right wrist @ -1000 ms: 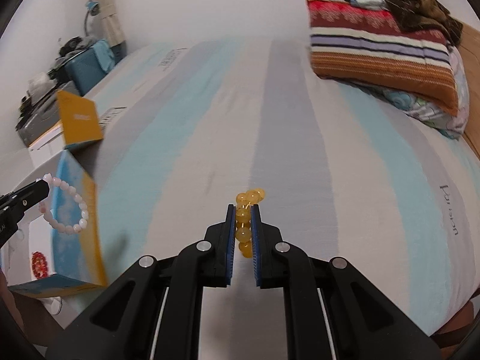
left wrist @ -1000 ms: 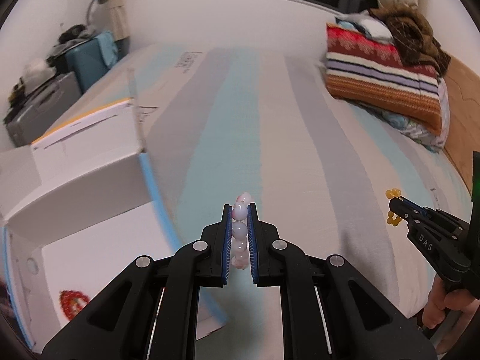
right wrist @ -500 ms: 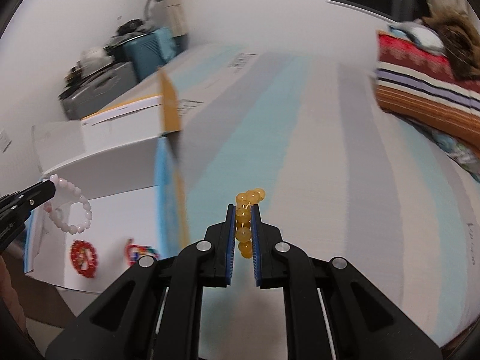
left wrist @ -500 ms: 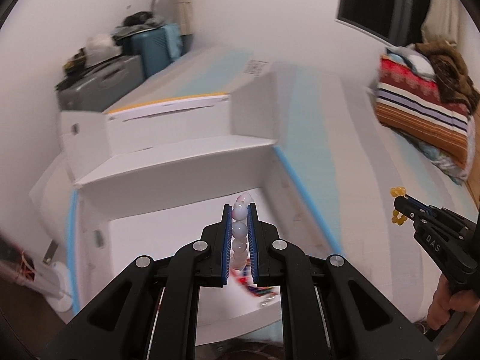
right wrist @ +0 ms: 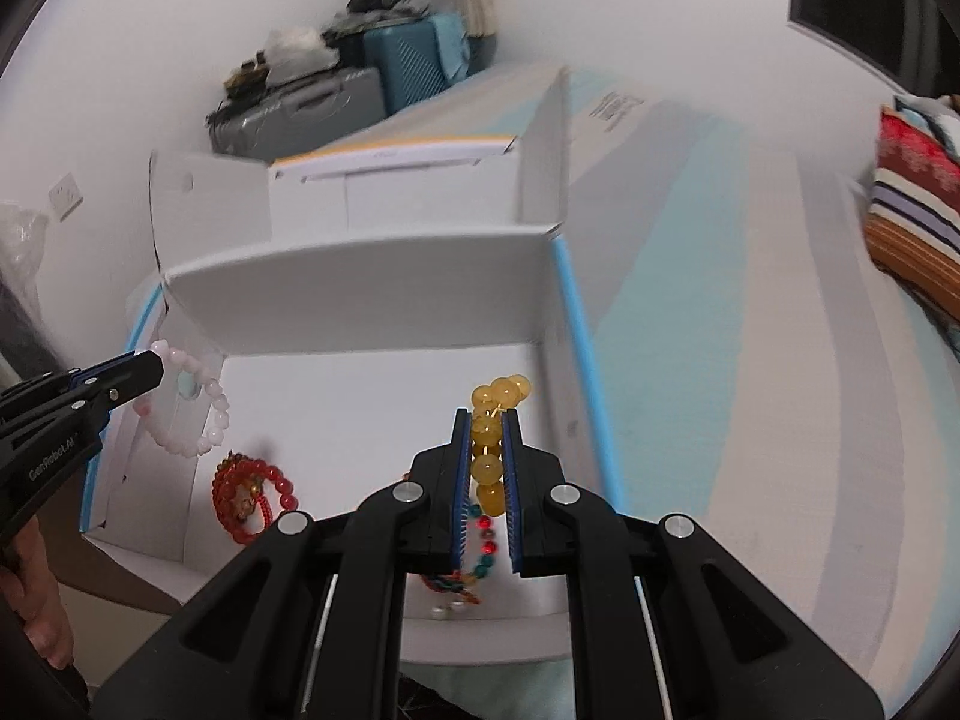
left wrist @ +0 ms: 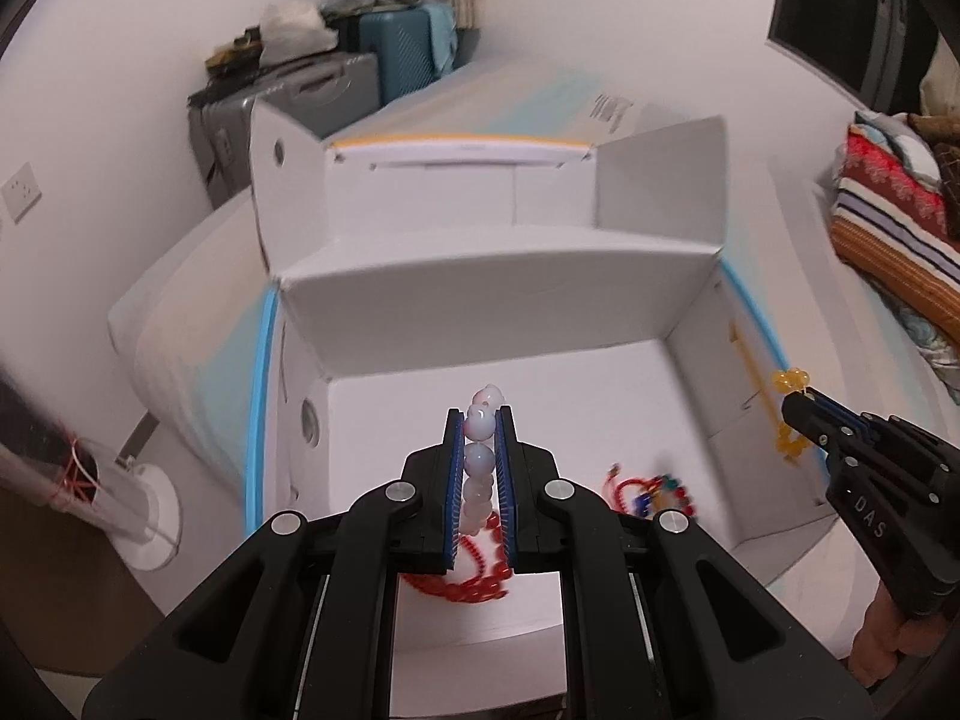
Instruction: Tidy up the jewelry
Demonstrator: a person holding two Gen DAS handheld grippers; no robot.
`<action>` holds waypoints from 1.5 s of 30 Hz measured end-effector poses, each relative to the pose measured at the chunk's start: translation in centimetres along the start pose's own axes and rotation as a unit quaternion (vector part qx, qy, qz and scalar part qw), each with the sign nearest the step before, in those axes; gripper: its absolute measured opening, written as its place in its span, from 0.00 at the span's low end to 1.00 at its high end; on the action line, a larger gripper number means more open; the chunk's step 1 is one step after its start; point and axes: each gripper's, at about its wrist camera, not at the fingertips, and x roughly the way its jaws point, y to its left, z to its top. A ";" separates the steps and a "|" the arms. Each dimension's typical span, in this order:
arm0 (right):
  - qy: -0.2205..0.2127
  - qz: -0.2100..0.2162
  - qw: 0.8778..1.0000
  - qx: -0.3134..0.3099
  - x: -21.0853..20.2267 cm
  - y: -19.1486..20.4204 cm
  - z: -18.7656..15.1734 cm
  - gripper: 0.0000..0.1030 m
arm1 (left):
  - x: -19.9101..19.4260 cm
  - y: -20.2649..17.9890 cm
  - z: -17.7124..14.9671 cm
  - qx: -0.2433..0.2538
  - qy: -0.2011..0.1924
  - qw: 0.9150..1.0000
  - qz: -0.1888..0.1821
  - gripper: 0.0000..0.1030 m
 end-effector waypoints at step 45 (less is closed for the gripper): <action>-0.062 -0.007 0.998 -0.007 -3.5 1.4 -4.3 0.93 | -5.8 1.9 -6.7 -0.043 -0.087 0.994 0.052 0.94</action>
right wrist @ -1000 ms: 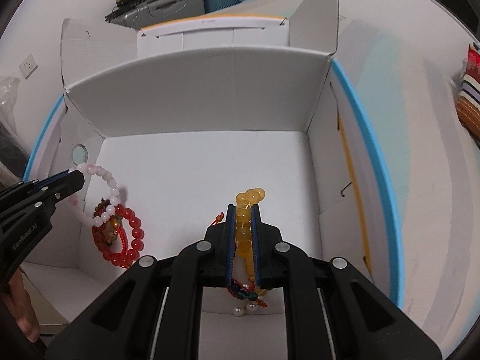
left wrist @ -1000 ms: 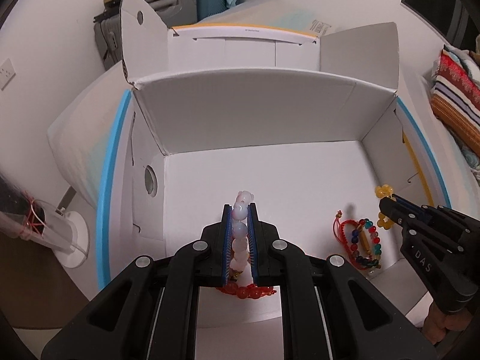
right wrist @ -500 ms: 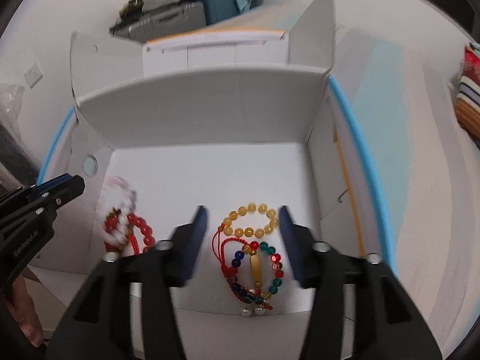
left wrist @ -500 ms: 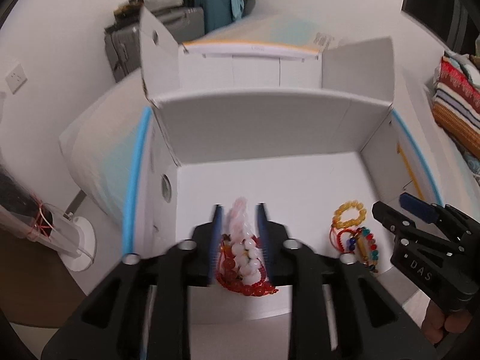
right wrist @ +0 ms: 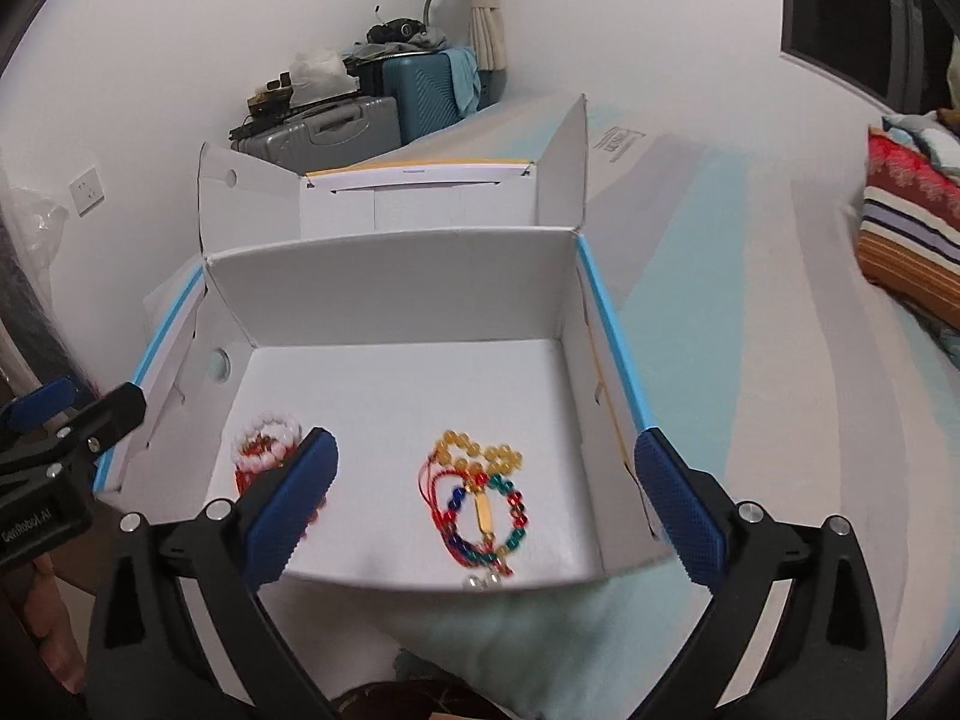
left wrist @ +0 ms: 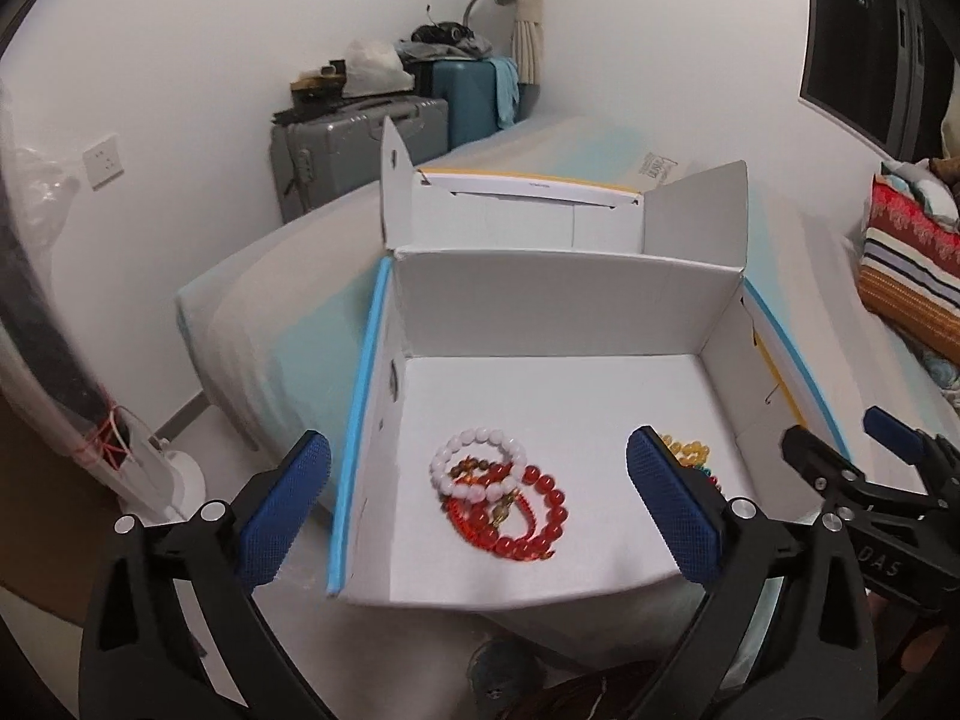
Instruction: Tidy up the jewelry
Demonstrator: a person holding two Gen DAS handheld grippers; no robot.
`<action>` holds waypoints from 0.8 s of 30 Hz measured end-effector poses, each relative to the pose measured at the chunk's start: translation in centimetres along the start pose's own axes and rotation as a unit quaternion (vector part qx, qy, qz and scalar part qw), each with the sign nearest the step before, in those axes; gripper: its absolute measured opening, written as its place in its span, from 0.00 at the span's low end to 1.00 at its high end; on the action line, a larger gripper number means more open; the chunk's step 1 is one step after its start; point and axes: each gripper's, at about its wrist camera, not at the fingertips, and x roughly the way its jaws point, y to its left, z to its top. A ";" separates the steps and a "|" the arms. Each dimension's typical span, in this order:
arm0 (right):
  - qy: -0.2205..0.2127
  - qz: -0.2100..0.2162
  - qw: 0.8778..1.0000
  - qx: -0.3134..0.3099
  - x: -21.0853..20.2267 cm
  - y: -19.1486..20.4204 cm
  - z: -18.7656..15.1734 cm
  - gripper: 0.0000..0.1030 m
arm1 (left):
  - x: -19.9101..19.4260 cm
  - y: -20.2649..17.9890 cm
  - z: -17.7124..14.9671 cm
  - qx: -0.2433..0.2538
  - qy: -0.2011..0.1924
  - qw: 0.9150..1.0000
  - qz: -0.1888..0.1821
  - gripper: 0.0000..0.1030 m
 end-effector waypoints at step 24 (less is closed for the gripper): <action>-0.018 -0.014 1.000 -0.001 -2.3 -0.3 -4.2 0.93 | -0.5 -0.7 -4.6 0.012 0.001 1.000 -0.017 0.94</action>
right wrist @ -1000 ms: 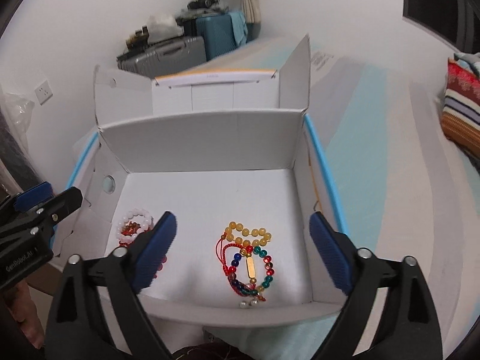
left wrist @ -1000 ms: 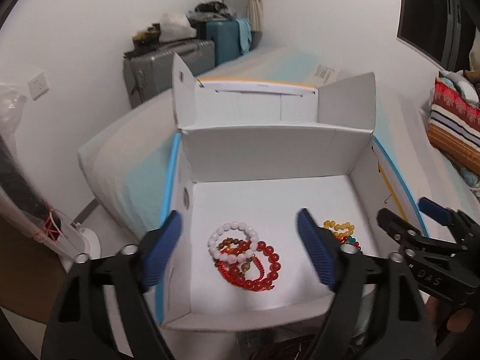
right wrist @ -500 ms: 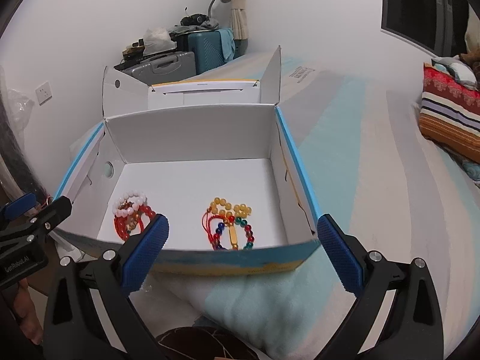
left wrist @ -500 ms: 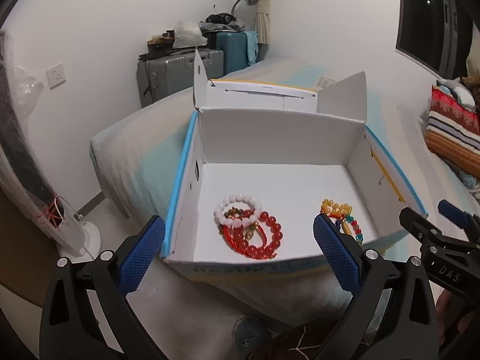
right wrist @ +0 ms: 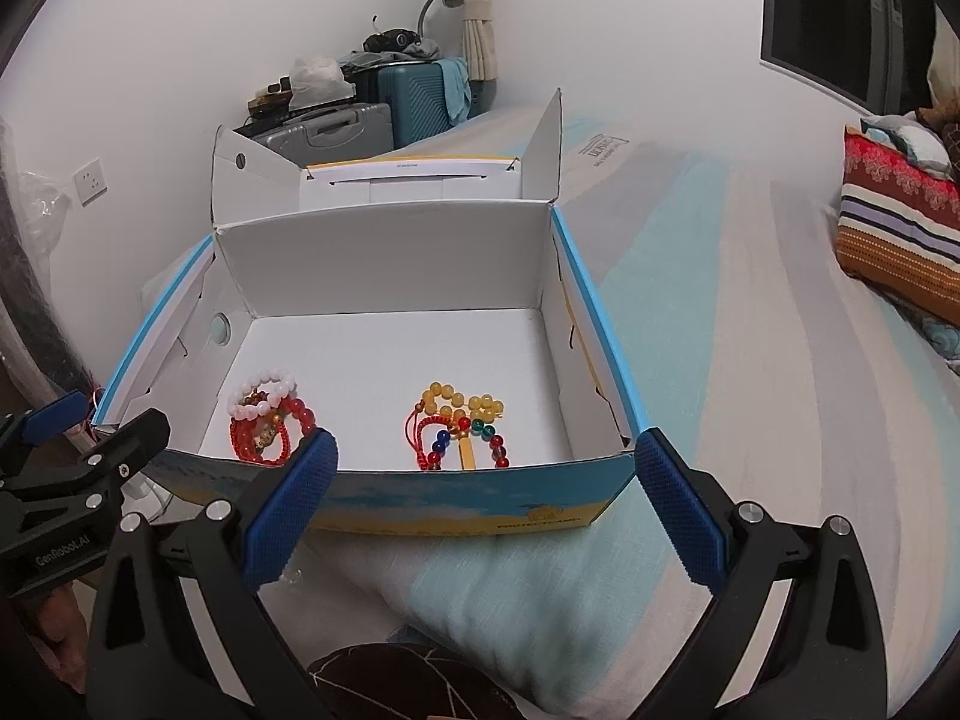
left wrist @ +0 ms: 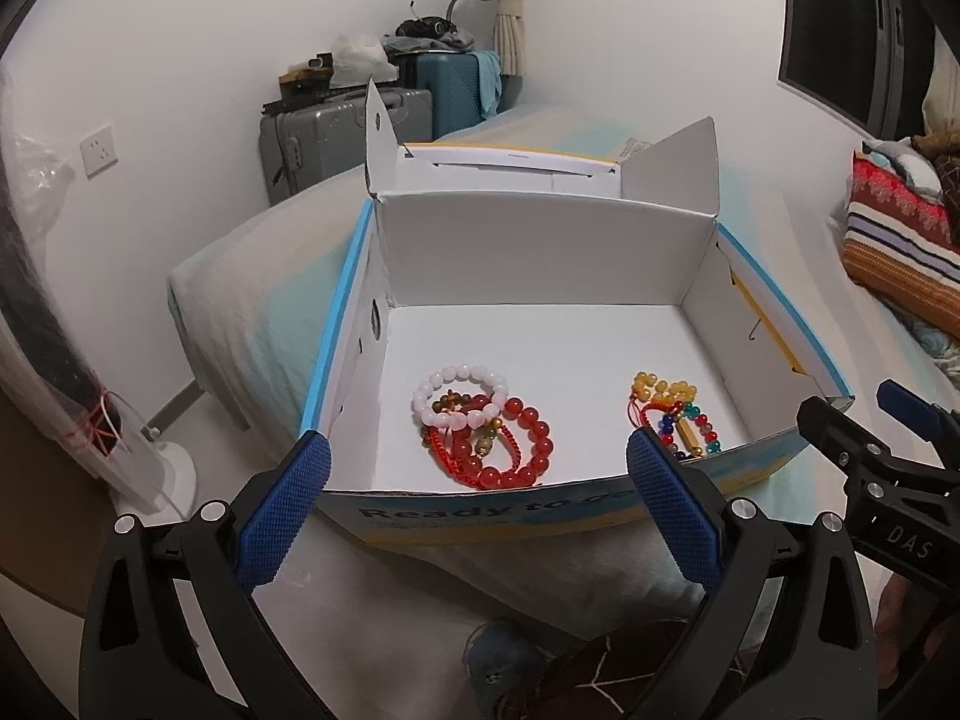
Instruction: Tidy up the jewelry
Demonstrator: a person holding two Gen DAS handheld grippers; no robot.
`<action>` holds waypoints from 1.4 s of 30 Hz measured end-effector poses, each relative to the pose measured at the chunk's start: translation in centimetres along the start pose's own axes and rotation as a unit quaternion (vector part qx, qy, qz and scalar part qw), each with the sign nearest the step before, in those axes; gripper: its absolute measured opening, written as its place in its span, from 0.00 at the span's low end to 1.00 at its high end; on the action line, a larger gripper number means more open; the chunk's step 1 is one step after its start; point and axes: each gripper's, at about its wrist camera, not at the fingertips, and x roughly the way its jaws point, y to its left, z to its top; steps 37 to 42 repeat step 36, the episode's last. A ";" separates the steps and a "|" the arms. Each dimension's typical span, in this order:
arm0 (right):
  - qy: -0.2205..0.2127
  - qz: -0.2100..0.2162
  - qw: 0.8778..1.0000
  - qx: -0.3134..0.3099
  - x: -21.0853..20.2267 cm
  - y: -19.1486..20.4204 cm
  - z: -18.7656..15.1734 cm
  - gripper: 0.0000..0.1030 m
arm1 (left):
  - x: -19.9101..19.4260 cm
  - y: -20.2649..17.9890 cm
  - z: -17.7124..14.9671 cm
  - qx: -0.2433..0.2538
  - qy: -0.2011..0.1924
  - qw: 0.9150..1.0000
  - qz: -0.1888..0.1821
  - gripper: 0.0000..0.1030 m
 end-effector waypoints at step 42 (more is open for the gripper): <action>0.010 -0.002 1.000 0.003 0.5 -0.3 -0.3 0.93 | 0.0 -0.2 0.0 0.003 0.002 1.000 -0.005 0.94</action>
